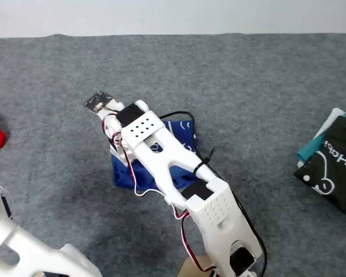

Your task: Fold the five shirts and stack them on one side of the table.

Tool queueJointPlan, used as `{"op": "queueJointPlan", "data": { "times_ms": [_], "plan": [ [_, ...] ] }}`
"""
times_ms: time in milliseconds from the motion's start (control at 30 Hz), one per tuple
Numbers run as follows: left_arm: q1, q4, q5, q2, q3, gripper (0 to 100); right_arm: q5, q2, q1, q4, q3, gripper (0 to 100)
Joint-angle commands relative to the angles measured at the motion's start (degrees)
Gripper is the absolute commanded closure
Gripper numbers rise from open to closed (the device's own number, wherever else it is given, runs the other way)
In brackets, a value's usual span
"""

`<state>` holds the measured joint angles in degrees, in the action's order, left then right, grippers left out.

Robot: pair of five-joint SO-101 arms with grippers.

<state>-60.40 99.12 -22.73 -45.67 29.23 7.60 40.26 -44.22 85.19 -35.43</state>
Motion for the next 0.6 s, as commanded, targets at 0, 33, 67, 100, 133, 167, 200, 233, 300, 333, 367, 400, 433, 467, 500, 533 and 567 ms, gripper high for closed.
{"op": "queueJointPlan", "data": {
  "times_ms": [0, 33, 67, 100, 133, 167, 200, 233, 300, 333, 367, 400, 433, 467, 500, 533, 567],
  "plan": [
    [-0.3, 0.4, -0.4, -1.1, -0.3, 100, -0.3, -0.7, -1.6, 0.1, -4.4, 98.9],
    [-0.3, 0.4, -0.4, -1.1, -0.3, 100, -0.3, -0.7, -2.2, 0.1, -4.7, 98.9],
    [-0.3, 0.4, -0.4, -1.1, -0.3, 100, -0.3, -0.7, -2.7, 0.1, -4.9, 98.9],
    [-0.3, 0.4, -0.4, -1.1, -0.3, 100, -0.3, -0.7, -2.9, 0.0, -5.0, 98.9],
    [-0.3, 0.4, -0.4, -1.1, -0.3, 100, -0.3, -0.7, -3.1, 0.0, -5.1, 98.7],
    [-0.3, 0.4, -0.4, -1.1, -0.3, 100, -0.3, -0.7, -3.6, 0.0, -5.1, 98.6],
    [-0.3, 0.4, -0.4, -1.1, -0.3, 100, -0.3, -0.7, -3.7, 0.3, -5.1, 98.0],
    [-0.3, 0.4, -0.4, -1.1, -0.3, 100, -0.4, -0.7, -3.8, 0.5, -5.1, 96.4],
    [-0.3, 0.4, -0.4, -1.1, -0.2, 100, -0.4, -0.8, -3.9, 0.5, -5.1, 90.6],
    [-0.3, 0.4, -0.4, -1.1, -0.2, 100, -0.6, -1.1, -3.9, 0.2, -5.1, 86.6],
    [-0.3, 0.4, -0.4, -1.1, -0.2, 100, -0.6, -1.3, -4.0, 0.1, -5.1, 82.3],
    [-0.2, 0.4, -0.4, -1.1, 0.1, 100, -0.7, -1.4, -4.0, 0.1, -5.5, 77.8],
    [-0.2, 0.4, -0.4, -1.1, 0.7, 100, -0.7, -1.4, -4.2, 0.6, -6.8, 73.8],
    [-0.2, 0.4, -0.4, -1.1, 1.5, 100, -0.7, -1.4, -4.3, 0.9, -8.1, 70.2],
    [-0.2, 0.4, -0.4, -1.1, 2.2, 100, -0.7, -1.4, -4.2, 1.5, -9.7, 67.5],
    [-0.2, 0.4, -0.4, -1.1, 2.9, 100, -0.7, -1.4, -4.0, 2.3, -11.6, 65.6],
    [-0.2, 0.4, -0.4, -1.1, 3.3, 100, -0.7, -1.3, -3.9, 3.5, -13.9, 64.5]
  ]
}}
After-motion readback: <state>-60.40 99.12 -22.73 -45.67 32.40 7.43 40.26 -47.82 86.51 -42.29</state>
